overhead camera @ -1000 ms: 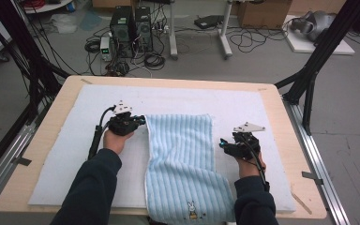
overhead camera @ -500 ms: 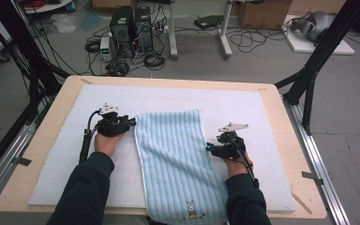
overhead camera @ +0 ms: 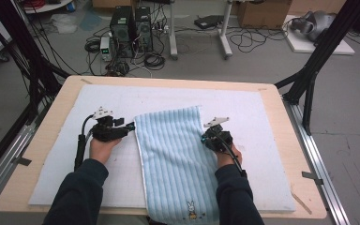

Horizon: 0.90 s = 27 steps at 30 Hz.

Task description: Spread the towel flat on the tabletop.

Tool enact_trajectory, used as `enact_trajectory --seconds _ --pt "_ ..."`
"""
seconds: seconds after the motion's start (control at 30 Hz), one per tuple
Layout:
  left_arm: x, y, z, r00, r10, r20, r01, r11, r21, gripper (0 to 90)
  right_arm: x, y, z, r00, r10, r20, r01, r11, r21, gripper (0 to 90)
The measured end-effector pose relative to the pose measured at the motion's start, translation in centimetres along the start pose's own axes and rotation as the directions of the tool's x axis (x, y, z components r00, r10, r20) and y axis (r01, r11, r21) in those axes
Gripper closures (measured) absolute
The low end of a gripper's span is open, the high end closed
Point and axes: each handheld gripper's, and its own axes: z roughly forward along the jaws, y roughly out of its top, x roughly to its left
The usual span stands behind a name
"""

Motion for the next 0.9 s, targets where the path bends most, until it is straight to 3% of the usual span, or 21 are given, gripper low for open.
enact_trajectory --seconds 0.17,0.33,0.4,0.47,0.53,0.67,0.77,0.9 --pt "-0.8 -0.3 -0.1 0.9993 0.018 0.033 -0.018 0.9997 0.017 43.4 -2.0 0.1 0.7 0.9915 0.074 0.107 -0.072 0.997 -0.022 86.1" --pt "-2.1 -0.6 -0.1 0.9964 0.011 0.084 -0.012 0.9998 0.019 43.3 -3.2 -0.1 1.0 0.9702 0.145 0.194 -0.139 0.989 -0.045 86.0" --pt "-2.8 -0.9 0.0 0.9935 0.014 0.113 -0.018 0.9994 0.029 43.4 -3.3 -0.2 1.0 0.9713 0.154 0.181 -0.147 0.988 -0.052 82.8" --pt "-3.6 -1.1 0.3 0.9891 0.016 0.146 -0.022 0.999 0.04 43.6 -3.1 -0.1 0.7 0.9738 0.148 0.173 -0.139 0.988 -0.066 69.4" --pt "-4.4 -1.3 0.7 0.9865 0.029 0.161 -0.037 0.9982 0.047 44.0 -2.9 0.1 0.1 0.9764 0.154 0.151 -0.141 0.986 -0.093 63.3" --pt "-5.4 -1.9 2.0 0.988 0.051 0.146 -0.066 0.993 0.098 43.8 -2.7 0.2 -1.4 0.9805 0.155 0.121 -0.136 0.98 -0.147 57.1" --pt "-6.4 -2.2 2.6 0.9902 0.088 0.109 -0.1 0.9883 0.115 41.8 -2.0 0.2 -2.4 0.986 0.128 0.107 -0.108 0.979 -0.173 56.3" --pt "-7.3 -2.2 3.3 0.9864 0.151 0.065 -0.159 0.9759 0.15 38.0 -1.5 -0.4 -3.4 0.9898 0.104 0.097 -0.084 0.978 -0.193 55.9"
